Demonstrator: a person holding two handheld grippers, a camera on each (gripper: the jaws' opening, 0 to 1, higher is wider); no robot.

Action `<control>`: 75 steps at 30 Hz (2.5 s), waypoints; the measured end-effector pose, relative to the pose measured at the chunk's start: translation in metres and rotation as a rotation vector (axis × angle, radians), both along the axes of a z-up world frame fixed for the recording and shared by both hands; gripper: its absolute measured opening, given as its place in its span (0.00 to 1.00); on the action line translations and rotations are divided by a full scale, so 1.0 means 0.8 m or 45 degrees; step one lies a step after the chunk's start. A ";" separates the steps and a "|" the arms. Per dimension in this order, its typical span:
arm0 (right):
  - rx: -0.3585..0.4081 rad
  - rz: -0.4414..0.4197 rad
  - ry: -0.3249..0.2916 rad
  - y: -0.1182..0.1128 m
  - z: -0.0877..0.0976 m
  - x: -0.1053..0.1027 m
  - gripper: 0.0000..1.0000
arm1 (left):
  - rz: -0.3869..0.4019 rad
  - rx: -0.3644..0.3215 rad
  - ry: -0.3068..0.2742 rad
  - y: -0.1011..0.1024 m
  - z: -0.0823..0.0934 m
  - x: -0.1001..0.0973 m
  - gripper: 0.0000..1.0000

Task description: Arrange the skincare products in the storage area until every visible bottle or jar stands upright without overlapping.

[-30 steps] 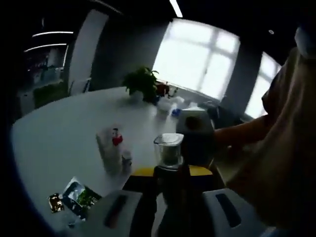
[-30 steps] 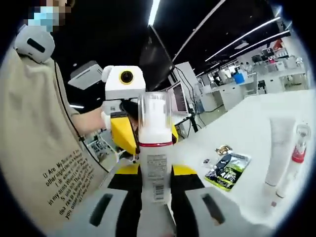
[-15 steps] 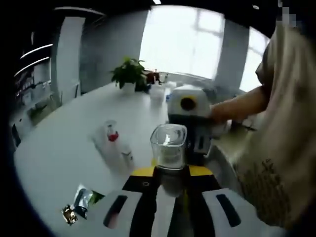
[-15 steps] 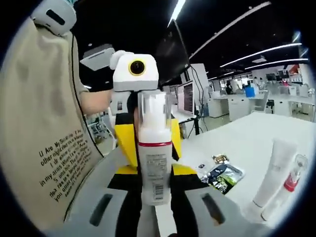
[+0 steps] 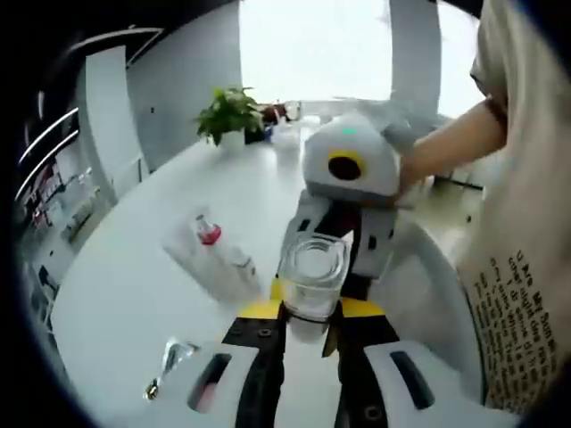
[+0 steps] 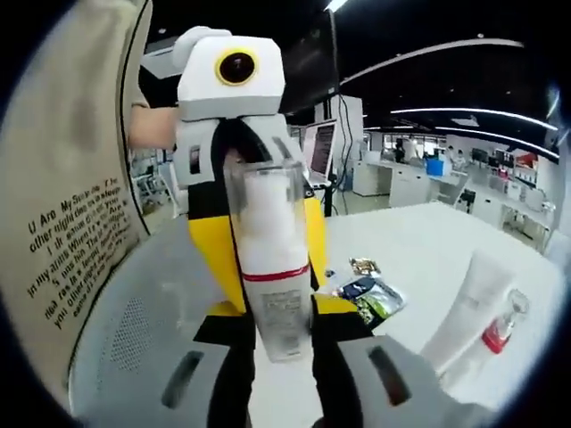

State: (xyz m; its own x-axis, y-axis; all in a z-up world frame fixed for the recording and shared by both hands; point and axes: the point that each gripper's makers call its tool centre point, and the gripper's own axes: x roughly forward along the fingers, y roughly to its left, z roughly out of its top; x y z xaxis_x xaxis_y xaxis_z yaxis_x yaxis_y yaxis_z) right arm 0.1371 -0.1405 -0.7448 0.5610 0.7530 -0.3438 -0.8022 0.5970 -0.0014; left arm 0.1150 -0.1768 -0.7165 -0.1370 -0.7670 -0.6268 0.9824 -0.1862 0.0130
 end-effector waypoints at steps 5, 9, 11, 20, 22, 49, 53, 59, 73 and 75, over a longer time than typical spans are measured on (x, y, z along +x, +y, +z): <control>-0.019 -0.053 0.041 -0.010 -0.013 0.001 0.28 | -0.017 0.012 0.013 -0.006 -0.012 0.001 0.17; -0.017 -0.086 0.067 -0.017 -0.020 0.003 0.31 | -0.029 0.014 0.025 -0.011 -0.017 0.003 0.17; -0.014 -0.111 0.074 -0.022 -0.021 0.004 0.33 | -0.032 0.008 0.032 -0.014 -0.020 0.004 0.17; -0.001 -0.220 0.123 -0.040 -0.036 0.006 0.42 | -0.049 0.011 0.054 -0.029 -0.042 0.011 0.17; -0.001 -0.247 0.133 -0.045 -0.040 0.005 0.46 | -0.050 0.014 0.062 -0.033 -0.049 0.013 0.17; 0.014 -0.607 0.249 -0.113 -0.072 -0.013 0.79 | -0.033 0.022 0.070 -0.074 -0.119 0.064 0.17; 0.037 -0.656 0.259 -0.121 -0.074 -0.016 0.82 | -0.035 0.019 0.066 -0.082 -0.123 0.072 0.17; 0.029 -0.705 0.273 -0.128 -0.078 -0.020 0.86 | -0.037 0.017 0.069 -0.089 -0.126 0.082 0.17; 0.062 -0.884 0.242 -0.157 -0.072 -0.015 0.98 | -0.033 0.004 0.051 -0.110 -0.129 0.104 0.17; 0.071 -0.907 0.237 -0.161 -0.071 -0.014 0.99 | -0.036 0.006 0.047 -0.114 -0.132 0.107 0.17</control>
